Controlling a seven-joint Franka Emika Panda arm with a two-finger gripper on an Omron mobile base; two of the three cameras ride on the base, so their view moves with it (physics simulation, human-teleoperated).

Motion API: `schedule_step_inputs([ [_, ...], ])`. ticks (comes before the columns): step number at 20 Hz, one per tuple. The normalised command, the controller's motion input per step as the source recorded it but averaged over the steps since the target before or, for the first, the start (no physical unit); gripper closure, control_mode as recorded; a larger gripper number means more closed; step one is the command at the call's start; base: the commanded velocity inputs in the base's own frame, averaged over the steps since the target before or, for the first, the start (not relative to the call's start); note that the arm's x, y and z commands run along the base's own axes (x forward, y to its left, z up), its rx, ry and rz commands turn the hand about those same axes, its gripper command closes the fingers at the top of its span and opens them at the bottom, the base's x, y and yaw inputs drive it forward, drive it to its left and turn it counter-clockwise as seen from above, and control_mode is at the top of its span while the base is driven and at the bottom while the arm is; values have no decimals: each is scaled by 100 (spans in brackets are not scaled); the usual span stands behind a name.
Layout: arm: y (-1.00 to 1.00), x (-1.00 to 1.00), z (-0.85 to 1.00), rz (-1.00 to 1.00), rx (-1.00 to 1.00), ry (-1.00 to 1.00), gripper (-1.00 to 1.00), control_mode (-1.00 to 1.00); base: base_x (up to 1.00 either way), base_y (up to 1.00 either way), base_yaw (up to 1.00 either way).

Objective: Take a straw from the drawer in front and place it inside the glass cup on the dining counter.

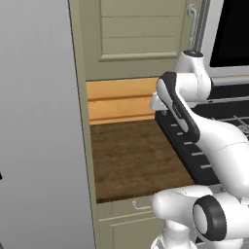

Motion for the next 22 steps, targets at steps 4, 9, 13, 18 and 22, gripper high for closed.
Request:
schedule_step_inputs([
  [4,0,-2,0,0,0,0,-100,100,-52,5,0],
  [9,0,0,0,0,0,0,-100,100,-91,4,0],
  [13,0,0,0,0,0,0,-100,100,-23,-10,20],
  [18,0,0,0,0,0,0,-100,100,8,-37,55],
  [22,0,0,0,0,0,0,-100,100,7,-48,69],
])
